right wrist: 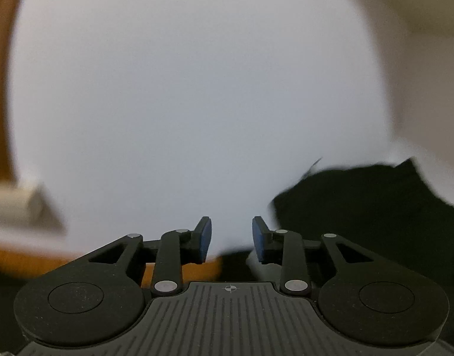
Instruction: Fold clothes
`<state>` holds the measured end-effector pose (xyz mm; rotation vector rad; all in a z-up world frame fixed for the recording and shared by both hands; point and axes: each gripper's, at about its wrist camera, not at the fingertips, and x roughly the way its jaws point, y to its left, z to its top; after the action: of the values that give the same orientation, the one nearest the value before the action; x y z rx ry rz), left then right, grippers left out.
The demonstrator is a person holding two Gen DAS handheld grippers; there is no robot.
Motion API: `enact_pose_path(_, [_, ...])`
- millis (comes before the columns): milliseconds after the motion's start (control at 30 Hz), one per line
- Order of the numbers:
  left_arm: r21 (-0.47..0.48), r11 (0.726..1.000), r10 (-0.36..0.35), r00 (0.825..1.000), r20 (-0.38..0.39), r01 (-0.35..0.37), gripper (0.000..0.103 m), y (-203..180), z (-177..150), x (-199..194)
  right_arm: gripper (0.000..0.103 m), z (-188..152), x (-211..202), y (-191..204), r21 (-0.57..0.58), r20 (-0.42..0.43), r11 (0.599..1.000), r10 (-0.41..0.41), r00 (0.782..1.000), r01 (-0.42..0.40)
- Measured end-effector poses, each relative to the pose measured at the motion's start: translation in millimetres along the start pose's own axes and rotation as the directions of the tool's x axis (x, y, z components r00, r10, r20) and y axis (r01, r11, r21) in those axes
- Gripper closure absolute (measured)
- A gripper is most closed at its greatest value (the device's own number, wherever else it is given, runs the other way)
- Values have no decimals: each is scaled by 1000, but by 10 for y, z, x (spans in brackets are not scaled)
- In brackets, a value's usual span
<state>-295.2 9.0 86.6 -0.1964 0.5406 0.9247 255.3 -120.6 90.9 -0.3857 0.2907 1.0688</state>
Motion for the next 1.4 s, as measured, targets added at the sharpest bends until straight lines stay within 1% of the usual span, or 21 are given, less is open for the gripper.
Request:
enact_pose_path(33, [-6, 1000, -2, 1000, -9, 2, 71, 21, -21, -12, 69, -70, 31, 25, -8, -31, 999, 37, 999, -38])
enact_pose_path(67, [-13, 1000, -4, 1000, -18, 4, 71, 40, -43, -25, 65, -158, 56, 53, -7, -76, 997, 82, 994, -83])
enact_pose_path(100, [-20, 1000, -6, 1000, -26, 5, 71, 68, -73, -43, 63, -235, 46, 72, -1, -96, 994, 112, 989, -113])
enact_pose_path(167, [-35, 999, -13, 999, -39, 12, 61, 115, -152, -86, 63, -388, 27, 108, 13, -135, 985, 172, 976, -172])
enact_pose_path(233, [-52, 999, -15, 998, -53, 12, 58, 163, -246, -134, 59, -541, 18, 128, 27, -169, 975, 222, 960, -221])
enact_pose_path(333, [-80, 997, -12, 998, -67, 7, 58, 292, -360, -182, 54, -771, 52, 185, 22, -216, 963, 265, 940, -267])
enact_pose_path(367, [-90, 996, -6, 997, -72, 0, 58, 347, -405, -217, 52, -828, 96, 299, 5, -219, 967, 249, 944, -254])
enact_pose_path(400, [-98, 995, 3, 997, -75, -11, 58, 423, -458, -286, 50, -866, 108, 290, 10, -194, 968, 246, 950, -249])
enact_pose_path(567, [-126, 986, 94, 991, -96, -106, 57, 911, -644, -608, 47, -917, 145, 219, 77, -186, 969, 247, 951, -236])
enact_pose_path(633, [-129, 980, 139, 984, -108, -152, 50, 1124, -711, -724, 47, -933, 143, 211, 82, -184, 970, 240, 953, -229])
enact_pose_path(767, [-162, 957, 220, 965, -140, -242, 48, 1549, -872, -934, 44, -956, 120, 234, 54, -183, 977, 215, 959, -209])
enact_pose_path(800, [-175, 951, 232, 962, -147, -256, 46, 1644, -916, -976, 43, -957, 123, 243, 45, -182, 978, 207, 961, -202])
enact_pose_path(867, [-193, 942, 245, 956, -162, -275, 38, 1809, -1004, -1042, 42, -952, 130, 263, 31, -181, 981, 196, 964, -193])
enact_pose_path(900, [-197, 940, 248, 954, -170, -280, 37, 1879, -1049, -1064, 42, -949, 136, 265, 30, -181, 981, 194, 964, -192])
enact_pose_path(967, [-191, 941, 242, 952, -189, -278, 36, 1974, -1147, -1067, 42, -946, 143, 253, 37, -183, 980, 198, 963, -194])
enact_pose_path(1133, [-162, 931, 286, 930, -231, -326, 36, 2022, -1181, -1024, 41, -942, 159, 220, 54, -187, 978, 206, 961, -199])
enact_pose_path(1200, [-151, 921, 323, 920, -222, -359, 35, 1997, -1163, -1083, 40, -938, 156, 222, 51, -187, 979, 204, 961, -198])
enact_pose_path(1233, [-145, 913, 348, 913, -214, -382, 32, 1984, -1156, -1129, 40, -936, 154, 223, 50, -187, 979, 203, 961, -197])
enact_pose_path(1267, [-139, 904, 371, 905, -210, -403, 31, 1970, -1161, -1169, 40, -934, 153, 223, 50, -187, 979, 203, 961, -197])
enact_pose_path(1333, [-161, 894, 382, 899, -216, -418, 30, 2041, -1201, -1241, 40, -931, 155, 219, 52, -187, 979, 204, 961, -198])
enact_pose_path(1400, [-208, 889, 359, 902, -241, -409, 30, 2141, -1264, -1284, 40, -931, 156, 214, 54, -187, 979, 205, 961, -199])
